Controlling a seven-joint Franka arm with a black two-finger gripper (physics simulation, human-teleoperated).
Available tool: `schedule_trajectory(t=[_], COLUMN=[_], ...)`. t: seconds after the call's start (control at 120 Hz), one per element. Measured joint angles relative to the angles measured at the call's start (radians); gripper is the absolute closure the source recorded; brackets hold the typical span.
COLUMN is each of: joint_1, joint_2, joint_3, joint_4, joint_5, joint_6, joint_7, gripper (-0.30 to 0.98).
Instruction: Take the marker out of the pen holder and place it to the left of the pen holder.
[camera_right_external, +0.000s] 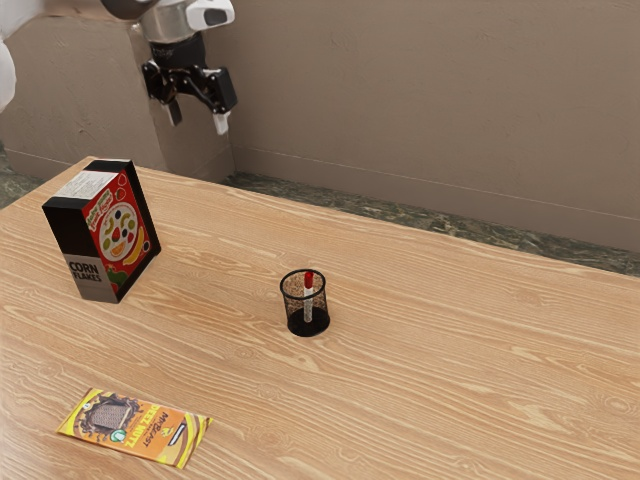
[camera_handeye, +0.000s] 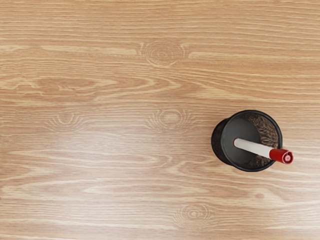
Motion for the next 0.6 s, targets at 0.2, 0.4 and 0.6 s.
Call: schedule_trajectory(t=[0.2, 0.4, 0.6], joint_1=[-0.001, -0.006, -0.014], joint_2=[0.013, 0.205, 0.359], joint_3=[0.000, -0.143, -0.153], joint_4=[0.018, 0.034, 0.027], joint_5=[0.001, 0.009, 0.009], joint_6=[-0.012, 0.335, 0.578], joint_7=[0.021, 0.016, -0.038], gripper=[0.00, 0.00, 0.00])
